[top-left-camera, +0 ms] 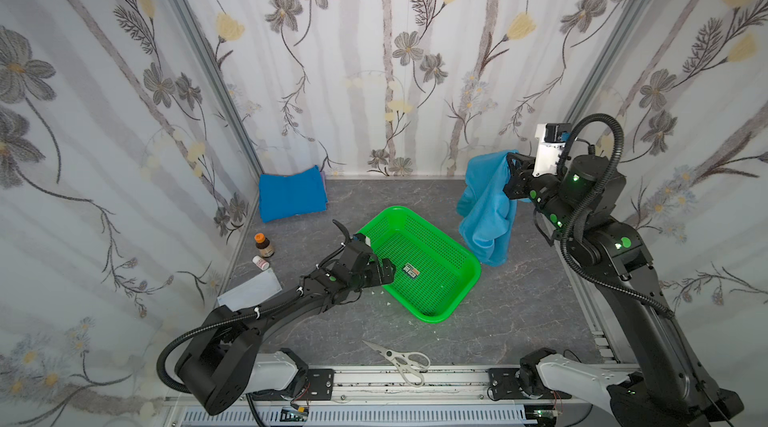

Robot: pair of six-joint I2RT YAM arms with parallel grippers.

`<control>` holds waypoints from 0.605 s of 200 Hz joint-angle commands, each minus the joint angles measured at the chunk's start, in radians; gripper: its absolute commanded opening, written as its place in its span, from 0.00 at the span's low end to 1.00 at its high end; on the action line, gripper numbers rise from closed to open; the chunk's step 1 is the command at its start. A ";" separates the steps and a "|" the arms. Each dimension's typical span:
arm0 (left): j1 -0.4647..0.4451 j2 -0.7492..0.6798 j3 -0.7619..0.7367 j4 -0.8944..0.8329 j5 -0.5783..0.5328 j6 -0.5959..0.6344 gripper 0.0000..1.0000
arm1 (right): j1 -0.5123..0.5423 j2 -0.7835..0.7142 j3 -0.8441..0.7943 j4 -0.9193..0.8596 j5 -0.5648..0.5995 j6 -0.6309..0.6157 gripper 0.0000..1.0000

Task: Fold and stack the t-shirts

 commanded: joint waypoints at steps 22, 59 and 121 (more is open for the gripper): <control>-0.067 0.258 0.227 0.214 0.144 0.015 1.00 | -0.014 -0.097 0.001 -0.078 0.097 -0.008 0.00; -0.151 0.666 0.676 0.262 0.270 -0.053 1.00 | -0.054 -0.216 -0.044 -0.131 0.186 0.034 0.00; -0.114 0.744 0.937 0.185 0.137 -0.045 1.00 | -0.063 -0.261 -0.096 -0.174 0.011 0.003 0.00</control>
